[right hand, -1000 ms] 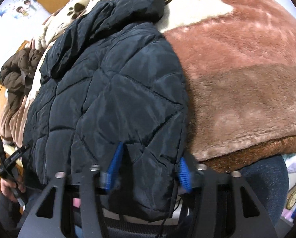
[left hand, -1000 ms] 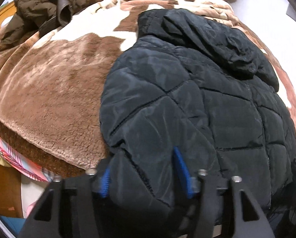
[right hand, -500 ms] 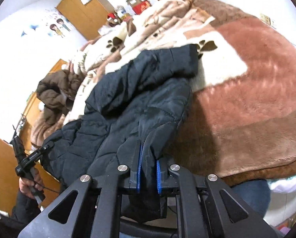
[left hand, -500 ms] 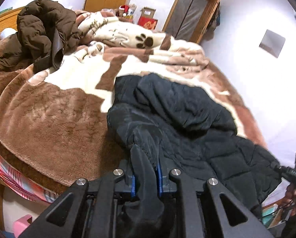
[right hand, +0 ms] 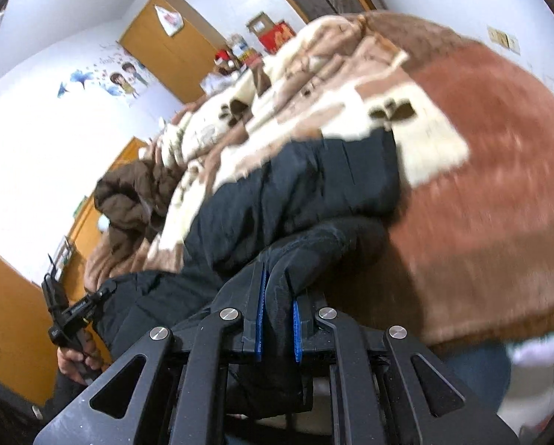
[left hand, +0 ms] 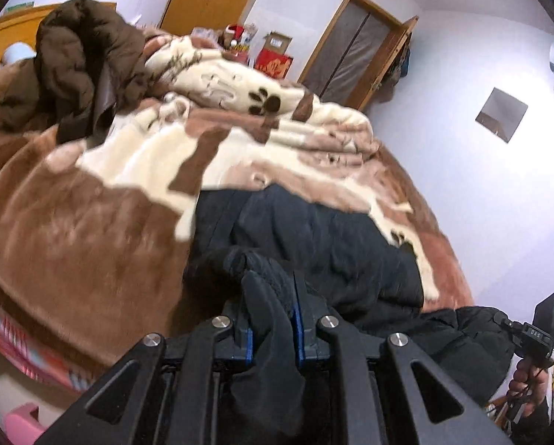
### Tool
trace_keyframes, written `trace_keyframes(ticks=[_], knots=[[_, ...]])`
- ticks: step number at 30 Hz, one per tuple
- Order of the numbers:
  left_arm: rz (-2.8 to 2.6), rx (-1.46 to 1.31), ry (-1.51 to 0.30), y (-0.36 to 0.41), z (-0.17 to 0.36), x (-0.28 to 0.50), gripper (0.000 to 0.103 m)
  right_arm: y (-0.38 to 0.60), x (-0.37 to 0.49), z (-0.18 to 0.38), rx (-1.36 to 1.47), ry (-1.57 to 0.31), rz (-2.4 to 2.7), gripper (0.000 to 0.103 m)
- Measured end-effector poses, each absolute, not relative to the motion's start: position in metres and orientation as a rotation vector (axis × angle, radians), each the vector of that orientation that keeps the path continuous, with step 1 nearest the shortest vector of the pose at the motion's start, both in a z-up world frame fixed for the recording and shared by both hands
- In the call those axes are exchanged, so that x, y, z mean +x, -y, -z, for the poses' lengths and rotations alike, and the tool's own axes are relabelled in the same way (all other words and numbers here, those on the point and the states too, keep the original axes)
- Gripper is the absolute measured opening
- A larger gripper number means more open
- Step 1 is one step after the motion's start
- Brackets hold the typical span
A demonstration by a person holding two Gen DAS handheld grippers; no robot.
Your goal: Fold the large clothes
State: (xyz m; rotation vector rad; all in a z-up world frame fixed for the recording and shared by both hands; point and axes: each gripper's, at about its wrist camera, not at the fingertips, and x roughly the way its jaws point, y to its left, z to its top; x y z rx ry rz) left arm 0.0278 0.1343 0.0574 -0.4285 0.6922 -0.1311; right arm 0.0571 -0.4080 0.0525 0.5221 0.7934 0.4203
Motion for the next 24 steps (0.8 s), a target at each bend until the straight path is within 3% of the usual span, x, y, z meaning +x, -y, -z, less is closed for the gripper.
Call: trace_keyframes(ticks=[10,18,24], knots=[[0.085,-0.503,-0.722,-0.15,-0.059,0.156,0.017,0.41,0.184,-0.066,0.588,-0.812,-0.332,0.012],[-0.017,-0.475,-0.909,-0.145,0.025,0.266,0.018,0.393,0.307,0.007,0.507,-1.016,-0.222,0.013],[-0.042,-0.475,-0.953,-0.139,0.066,0.294,0.023,0.397,0.338,0.062,0.579,-1.098,-0.226,0.016]])
